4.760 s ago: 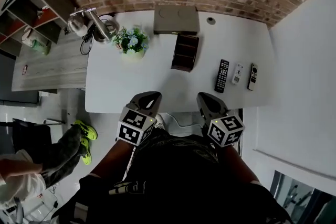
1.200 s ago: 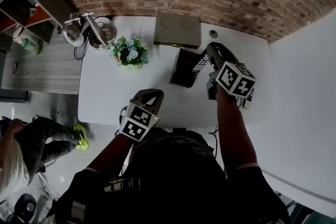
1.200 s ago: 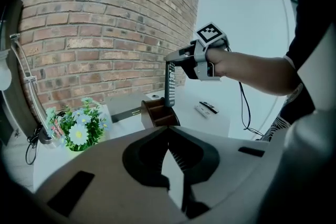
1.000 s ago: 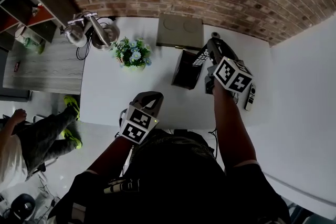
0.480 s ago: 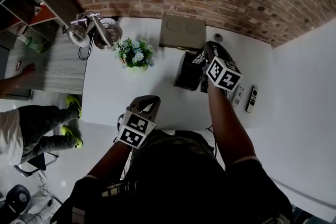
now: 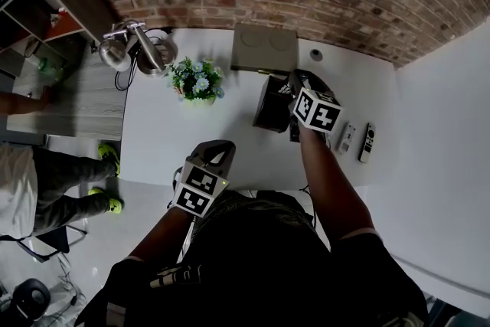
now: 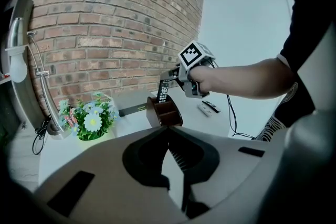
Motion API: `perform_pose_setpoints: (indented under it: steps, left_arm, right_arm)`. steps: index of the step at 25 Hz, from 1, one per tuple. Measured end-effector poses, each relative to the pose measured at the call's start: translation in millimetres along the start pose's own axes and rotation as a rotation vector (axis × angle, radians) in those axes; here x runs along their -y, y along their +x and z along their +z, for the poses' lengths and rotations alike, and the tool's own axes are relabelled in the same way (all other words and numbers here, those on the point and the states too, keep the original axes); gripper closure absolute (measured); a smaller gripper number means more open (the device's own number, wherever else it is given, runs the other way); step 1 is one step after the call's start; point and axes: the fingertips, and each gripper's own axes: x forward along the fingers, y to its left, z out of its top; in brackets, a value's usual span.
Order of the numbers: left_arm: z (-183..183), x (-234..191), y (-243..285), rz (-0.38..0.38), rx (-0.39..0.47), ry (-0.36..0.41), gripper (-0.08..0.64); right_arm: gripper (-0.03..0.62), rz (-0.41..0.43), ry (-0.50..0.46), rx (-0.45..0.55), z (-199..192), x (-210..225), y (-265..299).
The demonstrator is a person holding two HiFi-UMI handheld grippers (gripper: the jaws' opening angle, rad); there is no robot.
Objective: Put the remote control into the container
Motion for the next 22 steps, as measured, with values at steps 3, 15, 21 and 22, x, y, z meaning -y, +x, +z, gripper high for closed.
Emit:
perform_pose_setpoints:
  steps: [3, 15, 21, 22]
  left_arm:
    - [0, 2, -2, -0.004, 0.004, -0.001, 0.555]
    - [2, 7, -3, -0.038, 0.027, -0.047, 0.555]
    - [22, 12, -1, -0.057, 0.072, -0.083, 0.555]
    - [25, 13, -1, -0.06, 0.077, -0.078, 0.555]
  right_arm:
    - [0.376, -0.012, -0.009, -0.049, -16, 1, 0]
    - [0.374, 0.09, -0.04, -0.007, -3, -6, -27]
    - [0.374, 0.188, -0.062, 0.084, 16, -19, -90]
    - [0.376, 0.221, -0.053, 0.089, 15, -23, -102]
